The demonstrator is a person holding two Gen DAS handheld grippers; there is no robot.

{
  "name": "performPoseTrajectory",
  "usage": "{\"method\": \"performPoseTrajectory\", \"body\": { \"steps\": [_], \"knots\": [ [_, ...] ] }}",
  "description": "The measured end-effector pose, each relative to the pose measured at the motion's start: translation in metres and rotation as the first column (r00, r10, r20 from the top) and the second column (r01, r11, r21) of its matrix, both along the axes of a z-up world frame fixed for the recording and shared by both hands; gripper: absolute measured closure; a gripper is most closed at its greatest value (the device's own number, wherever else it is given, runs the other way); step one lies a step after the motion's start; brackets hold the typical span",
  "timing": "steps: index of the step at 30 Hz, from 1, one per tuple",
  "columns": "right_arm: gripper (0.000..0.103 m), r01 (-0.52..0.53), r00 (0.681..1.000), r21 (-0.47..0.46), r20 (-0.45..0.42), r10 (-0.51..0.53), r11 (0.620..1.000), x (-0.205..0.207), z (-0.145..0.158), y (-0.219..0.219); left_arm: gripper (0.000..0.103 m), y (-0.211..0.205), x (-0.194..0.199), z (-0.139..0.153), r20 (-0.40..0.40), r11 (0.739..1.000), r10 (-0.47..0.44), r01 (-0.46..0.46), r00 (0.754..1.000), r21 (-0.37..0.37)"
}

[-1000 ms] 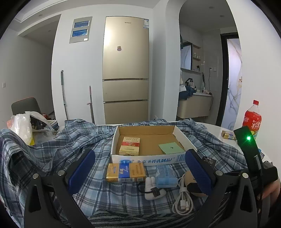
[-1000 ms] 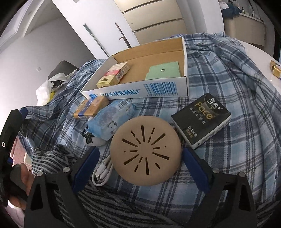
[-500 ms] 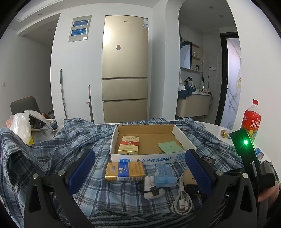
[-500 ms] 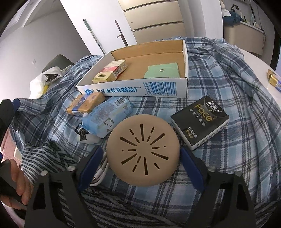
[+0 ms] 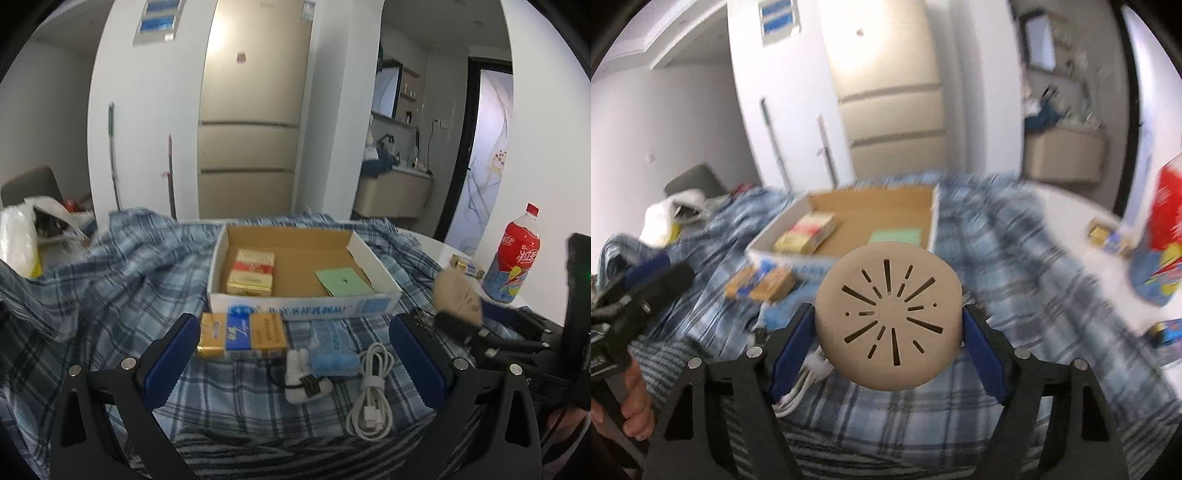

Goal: Organize soft objects
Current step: 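Lower the right gripper onto the beige vented disc and close it, then lift the beige disc with the right gripper while the left gripper grasps the blue plastic bag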

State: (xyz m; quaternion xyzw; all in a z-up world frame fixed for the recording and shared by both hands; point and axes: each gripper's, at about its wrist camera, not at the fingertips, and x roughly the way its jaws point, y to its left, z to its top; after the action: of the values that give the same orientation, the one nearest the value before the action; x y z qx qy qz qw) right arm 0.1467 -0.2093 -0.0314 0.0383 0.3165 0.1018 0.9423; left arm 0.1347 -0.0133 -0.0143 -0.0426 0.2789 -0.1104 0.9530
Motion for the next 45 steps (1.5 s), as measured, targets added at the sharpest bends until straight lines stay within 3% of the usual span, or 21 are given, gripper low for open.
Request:
{"method": "performPoseTrajectory", "body": {
  "steps": [6, 8, 12, 16, 19, 23, 35, 40, 45],
  "knots": [
    [0.025, 0.125, 0.982, -0.067, 0.15, -0.113, 0.99, -0.015, 0.018, -0.003, 0.001, -0.01, 0.014, 0.002, -0.06, 0.999, -0.031, 0.032, 0.998, 0.029],
    [0.025, 0.135, 0.979, -0.081, 0.167, -0.12, 0.988, -0.016, 0.019, -0.002, 0.008, -0.017, 0.02, -0.001, -0.086, 0.997, -0.055, 0.06, 0.995, 0.046],
    [0.025, 0.129, 0.979, -0.103, 0.173, -0.11, 0.986, -0.018, 0.021, -0.001, 0.011, -0.031, 0.03, -0.016, -0.146, 0.99, -0.11, 0.121, 0.983, 0.073],
    [0.025, 0.119, 0.981, -0.116, 0.166, -0.099, 0.986, -0.017, 0.02, 0.002, 0.025, -0.041, 0.037, -0.03, -0.198, 0.983, -0.144, 0.163, 0.97, 0.086],
    [0.025, 0.116, 0.983, -0.116, 0.158, -0.097, 0.986, -0.015, 0.018, 0.003, 0.029, -0.044, 0.041, -0.031, -0.205, 0.982, -0.158, 0.176, 0.966, 0.072],
    [0.025, 0.113, 0.985, -0.12, 0.142, -0.096, 0.986, -0.014, 0.016, 0.003, 0.044, -0.043, 0.048, -0.039, -0.244, 0.98, -0.174, 0.192, 0.954, 0.052],
    [0.025, 0.099, 0.988, -0.13, 0.13, -0.082, 0.987, -0.013, 0.014, 0.006, 0.046, -0.048, 0.054, -0.052, -0.295, 0.975, -0.191, 0.215, 0.936, 0.051],
    [0.025, 0.098, 0.989, -0.129, 0.121, -0.083, 0.987, -0.011, 0.013, 0.006, 0.059, -0.049, 0.054, -0.053, -0.297, 0.974, -0.193, 0.219, 0.935, 0.055],
    [0.024, 0.098, 0.99, -0.13, 0.117, -0.083, 0.987, -0.01, 0.013, 0.007, 0.063, -0.05, 0.05, -0.051, -0.276, 0.974, -0.192, 0.218, 0.942, 0.064]
  ]
}}
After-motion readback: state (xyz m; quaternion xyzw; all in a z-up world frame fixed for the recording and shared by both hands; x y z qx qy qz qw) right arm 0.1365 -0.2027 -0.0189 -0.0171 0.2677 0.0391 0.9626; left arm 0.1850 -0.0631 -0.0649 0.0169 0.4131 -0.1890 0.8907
